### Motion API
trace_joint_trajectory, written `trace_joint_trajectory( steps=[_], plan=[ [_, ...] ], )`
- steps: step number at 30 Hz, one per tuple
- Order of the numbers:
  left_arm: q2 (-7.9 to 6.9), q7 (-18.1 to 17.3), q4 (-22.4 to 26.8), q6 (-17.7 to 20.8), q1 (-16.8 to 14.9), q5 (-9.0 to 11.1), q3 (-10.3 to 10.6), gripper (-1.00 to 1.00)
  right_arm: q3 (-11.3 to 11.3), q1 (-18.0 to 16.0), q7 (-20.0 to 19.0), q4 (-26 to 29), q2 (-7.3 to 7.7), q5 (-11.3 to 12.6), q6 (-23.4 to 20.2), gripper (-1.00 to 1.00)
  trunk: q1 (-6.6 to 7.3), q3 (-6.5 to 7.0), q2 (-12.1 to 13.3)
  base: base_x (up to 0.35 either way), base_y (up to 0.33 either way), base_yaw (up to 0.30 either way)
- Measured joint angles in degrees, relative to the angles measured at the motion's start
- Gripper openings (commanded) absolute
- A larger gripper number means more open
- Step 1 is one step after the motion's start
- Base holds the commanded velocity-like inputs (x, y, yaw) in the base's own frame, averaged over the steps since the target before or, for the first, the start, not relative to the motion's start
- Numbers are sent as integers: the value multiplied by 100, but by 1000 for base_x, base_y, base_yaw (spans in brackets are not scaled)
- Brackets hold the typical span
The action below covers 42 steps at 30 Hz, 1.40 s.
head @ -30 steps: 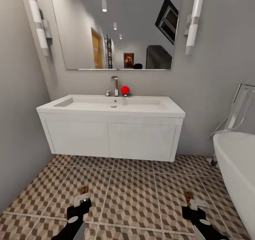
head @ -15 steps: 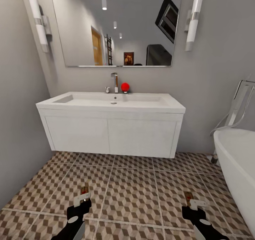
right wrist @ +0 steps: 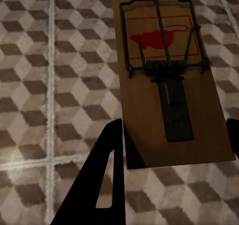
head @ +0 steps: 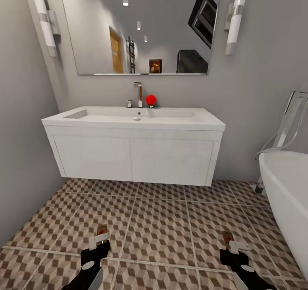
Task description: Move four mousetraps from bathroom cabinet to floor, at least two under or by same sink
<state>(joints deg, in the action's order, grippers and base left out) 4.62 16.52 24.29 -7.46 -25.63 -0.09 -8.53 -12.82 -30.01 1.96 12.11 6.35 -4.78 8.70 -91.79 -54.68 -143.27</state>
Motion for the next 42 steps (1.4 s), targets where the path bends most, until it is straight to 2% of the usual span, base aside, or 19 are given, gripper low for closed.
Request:
trace_joint_trajectory(
  steps=[23,36,38,42],
  plan=[
    [0,0,3,7,0,0,-7,-100,-4,0,0,0,-3,-5,75,-100,-59,-510,-31,0,0,0],
    [26,-24,85,16,0,-3,32,-100,34,0,-2,8,-12,-31,41,-100,-59,-511,-32,0,0,0],
    [19,-54,92,19,0,-4,83,-100,37,0,-10,12,-17,-39,22,-100,-59,-511,-32,0,0,0],
    [-3,-180,131,63,-5,-21,350,-100,27,-1,-15,99,-17,-138,-114,-100,-59,-511,-32,0,0,0]
  ],
)
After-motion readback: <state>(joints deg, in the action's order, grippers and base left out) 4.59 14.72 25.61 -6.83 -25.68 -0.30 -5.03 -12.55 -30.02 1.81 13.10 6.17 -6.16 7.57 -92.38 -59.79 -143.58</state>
